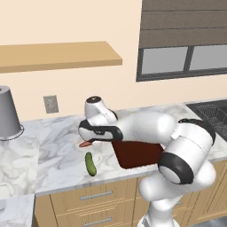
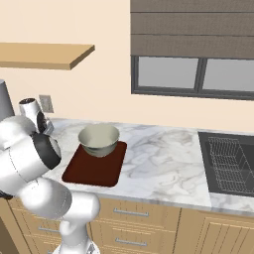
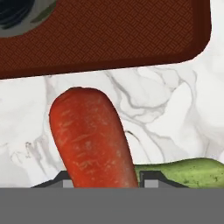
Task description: Place the two vegetables and bowl onto the tray for setting up a vegetable dip station.
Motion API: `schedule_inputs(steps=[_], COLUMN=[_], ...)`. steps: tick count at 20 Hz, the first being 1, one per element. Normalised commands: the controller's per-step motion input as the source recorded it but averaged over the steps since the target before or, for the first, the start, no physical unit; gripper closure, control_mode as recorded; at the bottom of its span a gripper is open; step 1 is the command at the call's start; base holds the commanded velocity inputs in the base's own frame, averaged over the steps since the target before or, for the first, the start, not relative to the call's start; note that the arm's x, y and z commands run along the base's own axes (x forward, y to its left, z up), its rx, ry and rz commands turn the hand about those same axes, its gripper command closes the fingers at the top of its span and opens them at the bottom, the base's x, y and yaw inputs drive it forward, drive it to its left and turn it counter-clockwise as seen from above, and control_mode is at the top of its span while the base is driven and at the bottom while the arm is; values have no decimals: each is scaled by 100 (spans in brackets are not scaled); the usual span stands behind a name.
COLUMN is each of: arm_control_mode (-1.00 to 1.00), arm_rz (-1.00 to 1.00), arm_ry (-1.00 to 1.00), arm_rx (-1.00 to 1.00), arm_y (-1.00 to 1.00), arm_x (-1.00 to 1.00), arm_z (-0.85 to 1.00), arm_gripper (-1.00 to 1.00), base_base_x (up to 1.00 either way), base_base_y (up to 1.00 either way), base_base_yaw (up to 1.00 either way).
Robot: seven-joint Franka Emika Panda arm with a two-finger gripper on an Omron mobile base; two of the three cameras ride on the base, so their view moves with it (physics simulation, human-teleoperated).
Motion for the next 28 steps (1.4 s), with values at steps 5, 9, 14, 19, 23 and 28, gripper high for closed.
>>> schedule_inputs(steps=[5, 9, 14, 19, 23, 28], arm_control_mode=[-100, -100, -100, -100, -100, -100], arm_rz=[0, 0, 0, 0, 0, 0], arm_ry=[-3, -5, -5, -4, -3, 0], arm_rx=[1, 3, 5, 4, 4, 3], arm_y=[-31, -29, -28, -33, -36, -37], arm_x=[-35, -38, -37, -31, -25, -13], arm_z=[4, 14, 11, 8, 7, 3], arm_gripper=[100, 100, 100, 100, 100, 100], base_base_x=[0, 0, 0, 0, 0, 0], base_base_y=[0, 0, 0, 0, 0, 0], base_base_yaw=[0, 0, 0, 0, 0, 0])
